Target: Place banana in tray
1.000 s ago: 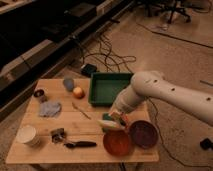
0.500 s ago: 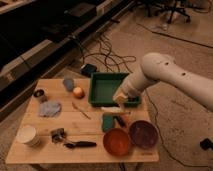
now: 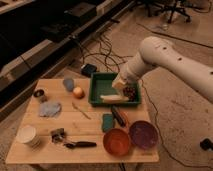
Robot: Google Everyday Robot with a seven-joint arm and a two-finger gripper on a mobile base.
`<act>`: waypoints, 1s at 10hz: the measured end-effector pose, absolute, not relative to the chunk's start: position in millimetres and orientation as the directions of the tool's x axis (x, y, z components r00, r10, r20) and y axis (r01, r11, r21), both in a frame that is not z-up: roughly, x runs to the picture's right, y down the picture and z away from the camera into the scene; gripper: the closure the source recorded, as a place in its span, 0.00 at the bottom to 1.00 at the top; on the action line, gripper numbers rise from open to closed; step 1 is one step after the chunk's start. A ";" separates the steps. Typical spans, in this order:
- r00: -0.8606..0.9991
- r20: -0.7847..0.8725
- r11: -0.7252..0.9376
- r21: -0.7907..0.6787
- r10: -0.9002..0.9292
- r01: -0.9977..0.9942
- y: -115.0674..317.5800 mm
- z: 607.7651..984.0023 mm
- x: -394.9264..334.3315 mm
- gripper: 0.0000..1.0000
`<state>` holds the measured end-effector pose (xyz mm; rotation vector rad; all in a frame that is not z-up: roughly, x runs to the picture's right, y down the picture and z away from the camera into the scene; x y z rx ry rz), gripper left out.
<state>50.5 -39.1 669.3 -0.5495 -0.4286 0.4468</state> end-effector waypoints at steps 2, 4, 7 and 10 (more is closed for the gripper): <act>0.804 0.288 0.764 -0.577 0.521 -0.288 -59.3 675.6 39.2 1.00; 0.787 0.307 0.766 -0.570 0.535 -0.299 -70.8 683.5 40.6 1.00; 0.777 0.333 0.785 -0.538 0.534 -0.309 -81.7 698.8 44.6 1.00; 0.751 0.384 0.793 -0.533 0.537 -0.295 -78.5 710.8 44.5 1.00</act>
